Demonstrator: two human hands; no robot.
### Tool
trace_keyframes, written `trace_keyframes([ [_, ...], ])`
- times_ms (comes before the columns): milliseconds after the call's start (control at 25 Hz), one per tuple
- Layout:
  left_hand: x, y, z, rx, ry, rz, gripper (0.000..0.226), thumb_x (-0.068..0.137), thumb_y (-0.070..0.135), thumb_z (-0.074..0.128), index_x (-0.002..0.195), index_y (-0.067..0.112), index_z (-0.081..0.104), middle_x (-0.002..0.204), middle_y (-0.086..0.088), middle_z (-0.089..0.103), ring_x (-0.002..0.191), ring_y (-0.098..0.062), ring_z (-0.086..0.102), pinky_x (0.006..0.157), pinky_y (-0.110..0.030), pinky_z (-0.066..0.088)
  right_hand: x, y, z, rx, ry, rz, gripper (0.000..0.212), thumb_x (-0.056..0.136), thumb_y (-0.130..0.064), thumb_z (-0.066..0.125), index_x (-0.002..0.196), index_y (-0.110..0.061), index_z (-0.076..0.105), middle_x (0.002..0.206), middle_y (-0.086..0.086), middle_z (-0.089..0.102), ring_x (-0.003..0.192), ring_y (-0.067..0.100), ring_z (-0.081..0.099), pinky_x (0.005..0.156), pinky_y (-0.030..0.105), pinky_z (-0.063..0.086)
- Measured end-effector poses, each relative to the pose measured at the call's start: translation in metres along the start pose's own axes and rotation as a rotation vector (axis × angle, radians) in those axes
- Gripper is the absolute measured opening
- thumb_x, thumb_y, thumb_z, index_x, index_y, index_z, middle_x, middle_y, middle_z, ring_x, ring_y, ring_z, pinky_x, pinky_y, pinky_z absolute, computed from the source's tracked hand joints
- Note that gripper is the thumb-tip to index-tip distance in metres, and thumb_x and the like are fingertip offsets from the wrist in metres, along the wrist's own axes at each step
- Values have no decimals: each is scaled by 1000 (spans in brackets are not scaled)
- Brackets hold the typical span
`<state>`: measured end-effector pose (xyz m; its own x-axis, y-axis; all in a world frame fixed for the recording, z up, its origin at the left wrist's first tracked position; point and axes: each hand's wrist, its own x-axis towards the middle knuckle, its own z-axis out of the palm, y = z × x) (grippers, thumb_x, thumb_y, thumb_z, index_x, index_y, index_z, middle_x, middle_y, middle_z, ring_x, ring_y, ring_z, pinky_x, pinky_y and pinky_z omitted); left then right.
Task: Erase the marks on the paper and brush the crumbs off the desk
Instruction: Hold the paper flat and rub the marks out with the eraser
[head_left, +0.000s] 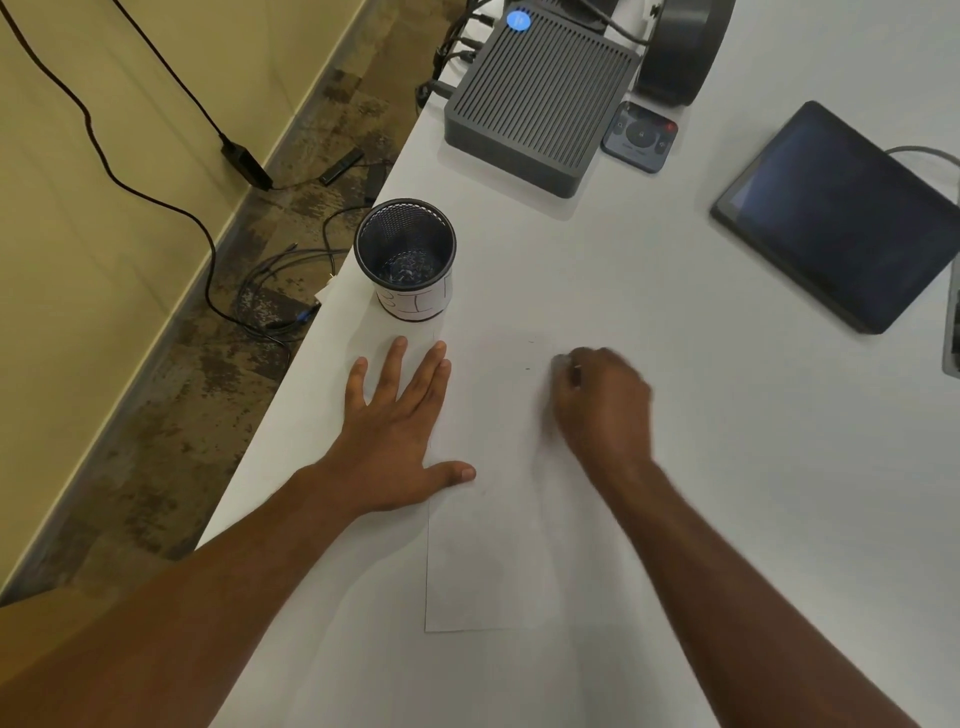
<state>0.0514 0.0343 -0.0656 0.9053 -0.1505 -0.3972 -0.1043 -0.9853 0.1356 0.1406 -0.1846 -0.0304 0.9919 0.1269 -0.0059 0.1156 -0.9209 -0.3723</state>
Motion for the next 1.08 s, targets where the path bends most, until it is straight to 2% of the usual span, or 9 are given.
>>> trace_keyframes([
  [120,-1,0,0,0,10,-4,117,72,96,5,157,18,-17,164,0,-28,149,-32,-29,117,-66,-6,-25,-22,20,70,-126,-269,25,93,-20,55,69,-13,56,68,6,56,62,29,55,54,31,32],
  [280,-2,0,0,-4,15,18,108,73,96,5,155,31,-21,164,0,-29,148,-33,-30,116,-67,-7,6,7,-1,48,-20,41,35,95,-27,51,62,-16,44,61,-2,48,58,20,45,55,30,24],
  [360,-3,-1,-1,-11,24,41,99,76,93,4,156,39,-15,164,0,-29,148,-35,-31,115,-68,-7,-10,5,2,105,-73,50,34,97,-31,49,65,-19,44,62,-6,48,57,12,42,53,28,26],
  [480,-8,2,0,-40,32,87,93,85,86,14,159,33,-2,166,4,-21,147,-34,-32,113,-72,-7,-41,-1,10,256,-109,68,26,97,-36,50,77,-20,56,70,-8,56,66,8,52,56,18,38],
  [600,-12,3,-1,-30,-18,106,104,82,88,26,158,27,-11,165,9,-22,146,-28,-36,113,-71,-13,-36,9,13,316,-75,121,20,95,-36,55,84,-21,63,76,-9,61,72,8,56,62,21,44],
  [680,-13,2,-4,-37,-52,99,117,75,92,34,155,27,-22,162,10,-32,143,-26,-41,113,-67,-18,-35,5,12,307,-53,123,21,95,-32,56,79,-20,62,73,-9,59,67,7,52,60,21,37],
  [760,-12,2,-6,-55,-76,94,123,73,93,38,153,26,-27,159,10,-37,141,-25,-44,113,-67,-19,-48,-12,17,229,-78,-5,25,94,-27,57,70,-18,55,67,-7,53,61,9,43,57,23,29],
  [880,-11,3,-7,-53,-86,104,123,73,93,37,152,25,-29,158,10,-39,141,-26,-44,112,-68,-17,-85,-33,29,176,-211,-351,22,93,-21,57,72,-13,59,67,0,53,59,16,47,54,30,39],
  [1080,-11,3,-9,-63,-103,91,125,72,93,38,151,26,-32,157,10,-41,140,-25,-46,112,-67,-20,-35,-8,12,72,5,-46,32,93,-24,56,63,-14,51,62,1,52,59,23,52,52,30,30],
])
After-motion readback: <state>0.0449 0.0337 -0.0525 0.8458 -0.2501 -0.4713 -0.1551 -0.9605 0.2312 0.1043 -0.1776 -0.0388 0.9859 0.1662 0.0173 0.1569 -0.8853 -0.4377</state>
